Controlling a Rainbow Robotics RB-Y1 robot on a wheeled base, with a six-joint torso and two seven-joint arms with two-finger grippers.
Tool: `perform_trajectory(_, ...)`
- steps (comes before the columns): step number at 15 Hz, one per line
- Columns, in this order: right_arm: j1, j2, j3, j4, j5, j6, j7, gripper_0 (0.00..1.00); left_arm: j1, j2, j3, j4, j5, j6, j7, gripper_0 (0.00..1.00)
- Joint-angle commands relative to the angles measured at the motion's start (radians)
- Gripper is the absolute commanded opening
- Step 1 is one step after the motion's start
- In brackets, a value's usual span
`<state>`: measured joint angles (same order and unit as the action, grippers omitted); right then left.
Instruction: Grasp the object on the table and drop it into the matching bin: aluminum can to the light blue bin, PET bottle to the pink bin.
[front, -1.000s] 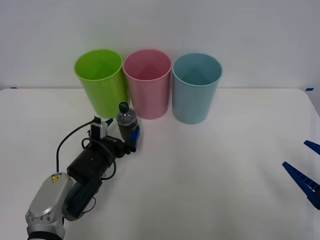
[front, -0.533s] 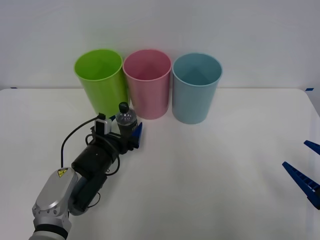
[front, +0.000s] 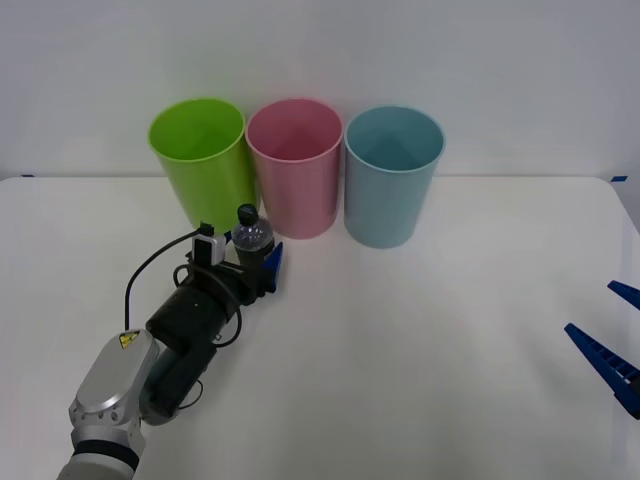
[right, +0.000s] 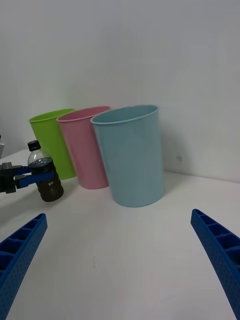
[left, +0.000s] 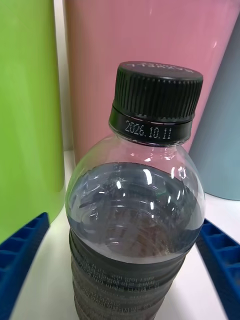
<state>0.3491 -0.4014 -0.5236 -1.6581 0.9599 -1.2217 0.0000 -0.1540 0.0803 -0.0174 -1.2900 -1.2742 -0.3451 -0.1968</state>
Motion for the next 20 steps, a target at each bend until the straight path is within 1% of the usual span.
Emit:
perform_trajectory(1,0.0,0.0,0.0,0.0,0.0,0.0,0.0,1.0,-0.001,0.001,-0.004,0.0,-0.002,0.009,0.0,0.0)
perform_trajectory(8,0.0,0.0,0.0,0.0,0.0,0.0,0.0,1.0,0.001,0.001,-0.003,0.0,0.006,0.006,0.002,0.0)
perform_trajectory(10,0.0,0.0,0.0,0.0,0.0,0.0,0.0,1.0,0.004,0.019,-0.004,0.0,0.024,-0.015,0.0,0.0)
perform_trajectory(13,0.0,0.0,0.0,0.0,0.0,0.0,0.0,1.0,0.007,0.07,-0.016,-0.008,0.087,-0.051,-0.004,0.0)
perform_trajectory(14,0.0,0.0,0.0,0.0,0.0,0.0,0.0,1.0,0.017,0.087,-0.019,-0.029,0.121,-0.054,-0.003,0.0)
perform_trajectory(16,0.0,0.0,0.0,0.0,0.0,0.0,0.0,1.0,0.059,0.151,-0.019,-0.061,0.17,-0.051,-0.001,0.0)
perform_trajectory(20,0.0,0.0,0.0,0.0,0.0,0.0,0.0,1.0,0.136,0.294,-0.056,-0.135,0.318,-0.054,-0.004,0.0)
